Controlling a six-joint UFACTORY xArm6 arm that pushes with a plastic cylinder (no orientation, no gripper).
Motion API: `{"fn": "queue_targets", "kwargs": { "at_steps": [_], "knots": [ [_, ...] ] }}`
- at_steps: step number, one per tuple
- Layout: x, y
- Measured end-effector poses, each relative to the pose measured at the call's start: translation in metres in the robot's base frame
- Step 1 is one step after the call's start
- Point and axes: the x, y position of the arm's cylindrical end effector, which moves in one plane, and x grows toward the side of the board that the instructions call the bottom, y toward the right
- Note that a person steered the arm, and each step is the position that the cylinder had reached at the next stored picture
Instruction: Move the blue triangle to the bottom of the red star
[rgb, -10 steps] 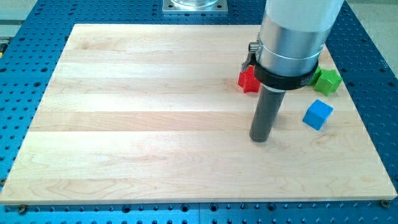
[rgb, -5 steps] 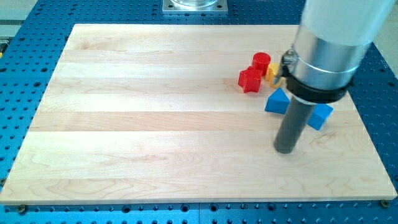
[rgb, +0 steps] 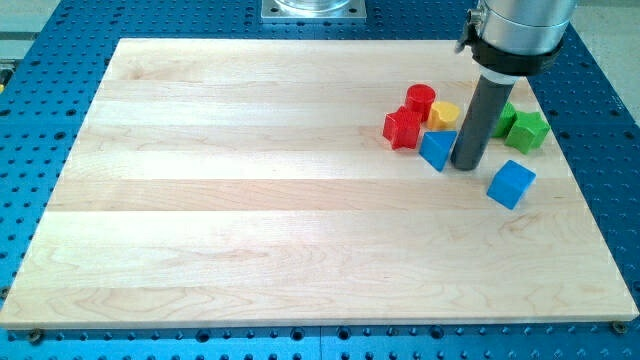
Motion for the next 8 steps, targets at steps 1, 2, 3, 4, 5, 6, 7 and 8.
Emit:
{"fn": "queue_targets", "kwargs": {
  "at_steps": [1, 2, 3, 4, 5, 6, 7, 8],
  "knots": [
    [0.002, 0.002],
    [0.003, -0.020],
    [0.001, -0.042],
    [0.005, -0.042],
    [0.034, -0.042],
    [0.084, -0.056],
    [0.083, -0.117],
    [0.037, -0.137]
  ]
}}
